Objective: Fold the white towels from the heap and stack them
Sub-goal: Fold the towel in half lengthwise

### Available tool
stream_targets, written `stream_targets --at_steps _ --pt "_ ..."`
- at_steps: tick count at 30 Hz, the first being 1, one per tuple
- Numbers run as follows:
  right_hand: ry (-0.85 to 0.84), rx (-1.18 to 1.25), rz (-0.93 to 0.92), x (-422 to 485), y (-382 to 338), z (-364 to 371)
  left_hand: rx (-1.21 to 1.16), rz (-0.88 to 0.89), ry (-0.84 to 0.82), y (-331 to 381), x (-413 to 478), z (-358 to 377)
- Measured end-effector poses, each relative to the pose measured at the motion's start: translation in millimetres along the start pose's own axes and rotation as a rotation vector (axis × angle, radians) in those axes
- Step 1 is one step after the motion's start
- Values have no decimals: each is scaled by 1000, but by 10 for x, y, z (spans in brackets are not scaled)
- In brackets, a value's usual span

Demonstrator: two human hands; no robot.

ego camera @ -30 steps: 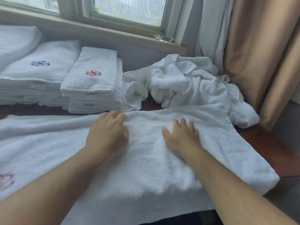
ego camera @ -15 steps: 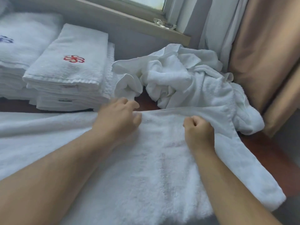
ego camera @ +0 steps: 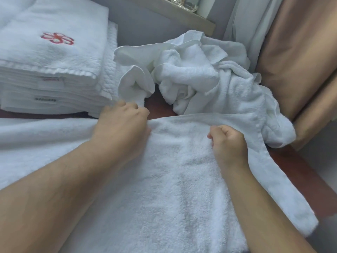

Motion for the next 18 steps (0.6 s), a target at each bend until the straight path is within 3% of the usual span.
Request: stream_targets --at_steps 18 --pt "-21 -7 -4 25 50 30 -249 140 195 96 -153 -198"
Point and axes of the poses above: each hand's wrist, its own x-axis towards the middle knuckle, its own z-axis out of the palm, y = z × x, the point moved 3 cm from there along x, towards the middle knuckle, and after that the axes turned 3 degrees about z, right-handed, at the moved point
